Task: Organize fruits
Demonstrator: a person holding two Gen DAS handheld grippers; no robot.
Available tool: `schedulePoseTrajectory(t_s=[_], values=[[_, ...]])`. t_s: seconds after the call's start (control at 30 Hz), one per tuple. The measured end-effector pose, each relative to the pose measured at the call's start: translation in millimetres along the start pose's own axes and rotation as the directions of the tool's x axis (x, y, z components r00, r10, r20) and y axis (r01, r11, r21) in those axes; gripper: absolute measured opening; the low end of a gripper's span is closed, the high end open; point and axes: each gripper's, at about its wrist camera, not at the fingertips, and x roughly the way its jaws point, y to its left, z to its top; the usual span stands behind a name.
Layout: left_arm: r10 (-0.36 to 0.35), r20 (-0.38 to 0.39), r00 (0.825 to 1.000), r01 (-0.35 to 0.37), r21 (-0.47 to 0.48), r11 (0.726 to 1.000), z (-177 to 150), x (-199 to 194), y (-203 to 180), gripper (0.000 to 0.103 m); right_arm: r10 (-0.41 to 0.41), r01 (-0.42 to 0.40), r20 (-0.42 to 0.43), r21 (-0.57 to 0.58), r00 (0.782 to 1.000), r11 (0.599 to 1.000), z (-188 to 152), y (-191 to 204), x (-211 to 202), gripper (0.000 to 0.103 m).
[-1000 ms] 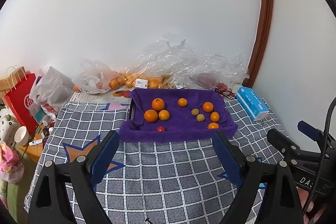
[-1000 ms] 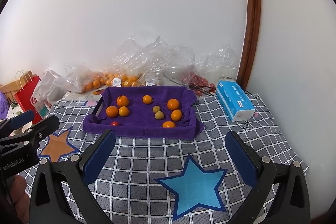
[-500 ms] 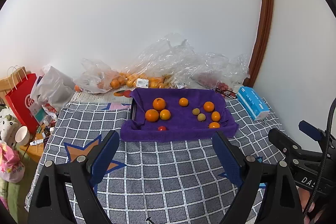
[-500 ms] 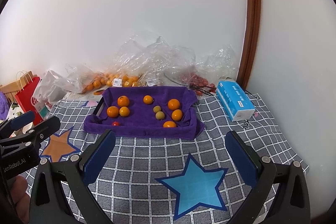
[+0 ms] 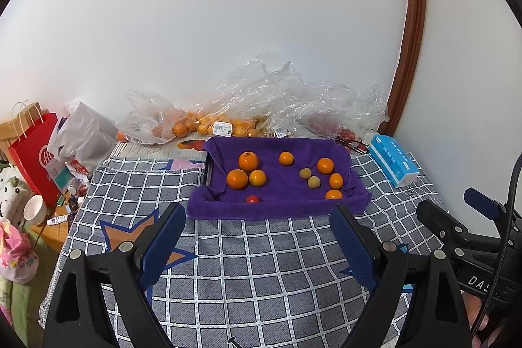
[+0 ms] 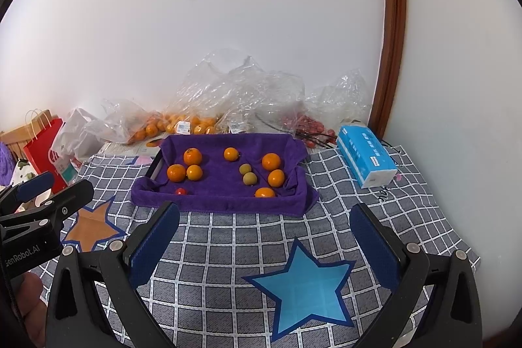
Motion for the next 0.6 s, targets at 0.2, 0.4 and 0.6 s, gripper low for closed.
schedulePoseTrajectory(t_s=[0.2,0.4,0.6], values=[[0.003,0.001,1.000,-0.003,-0.001,1.000,0.1,0.3,0.4,0.090,0.000,0.000,-0.001,-0.001,1.000,1.000,0.3,-0.1,-0.1,0.103],[0.003,-0.002,1.000,-0.003,-0.005,1.000,-0.6,0.5,2.6,0.090,0.000,0.000,-0.002,0.001,1.000,1.000,0.4,0.6,0.6,0.103],[0.004,-0.001,1.000,-0.004,-0.005,1.000,-0.3,0.2,1.8,0.090,0.004,-0.004,-0.001,0.002,1.000,1.000,0.0,1.9,1.1,0.103]])
